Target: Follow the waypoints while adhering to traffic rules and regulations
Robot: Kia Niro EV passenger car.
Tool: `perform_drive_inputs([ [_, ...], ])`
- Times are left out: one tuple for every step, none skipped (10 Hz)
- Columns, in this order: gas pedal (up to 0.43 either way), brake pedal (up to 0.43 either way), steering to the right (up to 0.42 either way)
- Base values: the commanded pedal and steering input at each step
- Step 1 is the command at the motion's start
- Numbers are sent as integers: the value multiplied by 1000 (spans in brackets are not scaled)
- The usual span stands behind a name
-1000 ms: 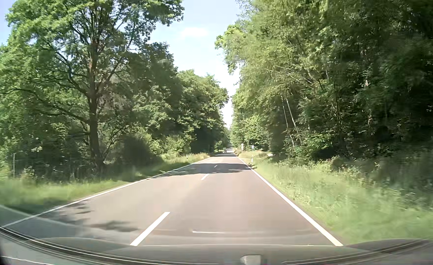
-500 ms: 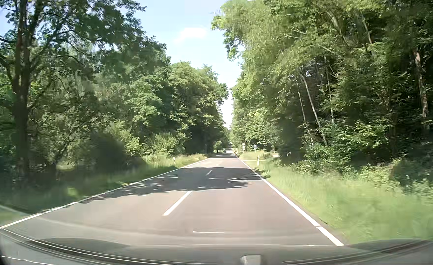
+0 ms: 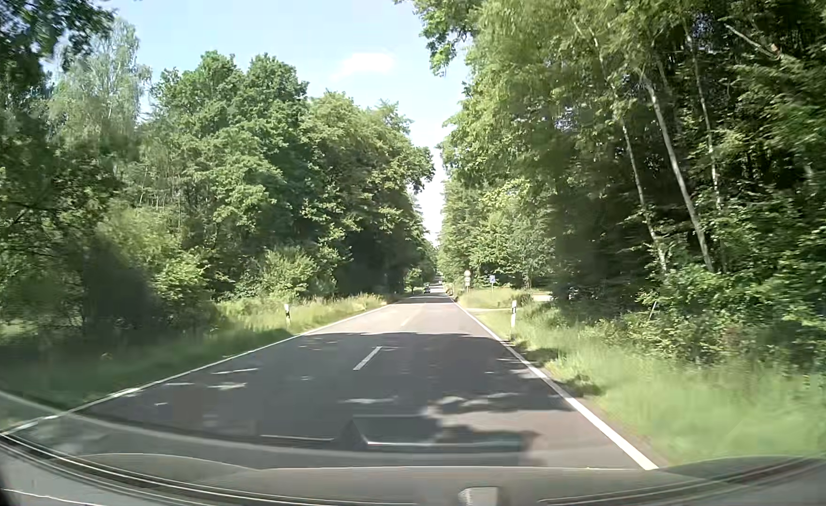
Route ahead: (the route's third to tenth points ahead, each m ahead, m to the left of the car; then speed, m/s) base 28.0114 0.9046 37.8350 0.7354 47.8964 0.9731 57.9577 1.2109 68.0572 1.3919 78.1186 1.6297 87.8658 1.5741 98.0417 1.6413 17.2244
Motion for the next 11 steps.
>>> perform_drive_inputs([
  [177,30,0],
  [157,30,0],
  [150,30,0],
  [138,30,0],
  [138,30,0],
  [118,30,0],
  [110,30,0],
  [79,30,0],
  [59,30,0],
  [47,30,0],
  [39,30,0],
])
